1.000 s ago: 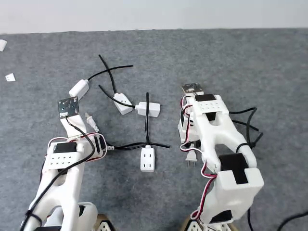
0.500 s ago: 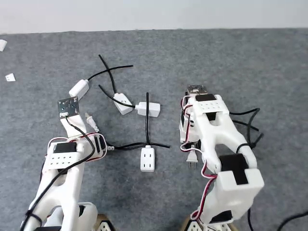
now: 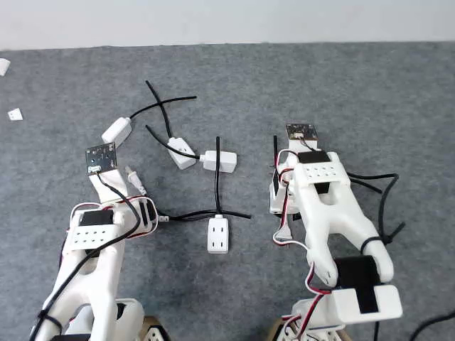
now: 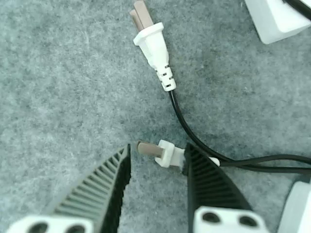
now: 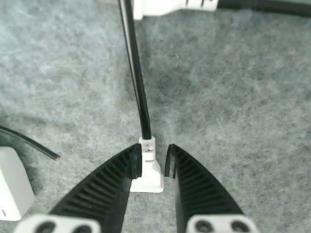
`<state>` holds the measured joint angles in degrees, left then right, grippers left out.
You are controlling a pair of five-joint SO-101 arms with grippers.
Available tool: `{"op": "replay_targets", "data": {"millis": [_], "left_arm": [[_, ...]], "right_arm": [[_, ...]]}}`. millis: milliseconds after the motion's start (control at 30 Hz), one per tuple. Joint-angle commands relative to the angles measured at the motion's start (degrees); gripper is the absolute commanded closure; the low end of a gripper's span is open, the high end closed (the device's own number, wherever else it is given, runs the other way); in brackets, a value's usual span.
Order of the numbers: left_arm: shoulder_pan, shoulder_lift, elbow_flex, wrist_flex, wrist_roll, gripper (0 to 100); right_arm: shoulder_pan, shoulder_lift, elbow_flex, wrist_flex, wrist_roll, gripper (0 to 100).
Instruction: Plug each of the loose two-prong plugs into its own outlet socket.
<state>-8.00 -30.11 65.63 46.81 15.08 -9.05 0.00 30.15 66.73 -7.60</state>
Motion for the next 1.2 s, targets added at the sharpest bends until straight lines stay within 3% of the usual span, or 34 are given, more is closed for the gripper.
{"op": "replay_targets", "data": {"millis": [0, 433, 633, 900, 1167], "left_arm": [[0.3, -0.9, -0.8, -0.4, -0.5, 84], [0.3, -0.9, -0.8, -0.4, -0.5, 84], [0.3, -0.9, -0.8, -0.4, -0.5, 84], [0.3, -0.9, -0.8, -0.4, -0.5, 84], [0.3, -0.9, -0.8, -0.4, -0.5, 84]], "right_arm": [[0.2, 1.3, -0.4, -1.3, -0.8, 91.3], [-1.1, 3.7, -0.4, -3.3, -0.9, 91.3], [-0.9, 3.8, 0.0, -4.0, -0.6, 99.1], [-1.8, 6.4, -1.6, -2.1, 2.5, 91.3], [-2.3, 6.7, -2.7, 0.8, 4.1, 91.3]]}}
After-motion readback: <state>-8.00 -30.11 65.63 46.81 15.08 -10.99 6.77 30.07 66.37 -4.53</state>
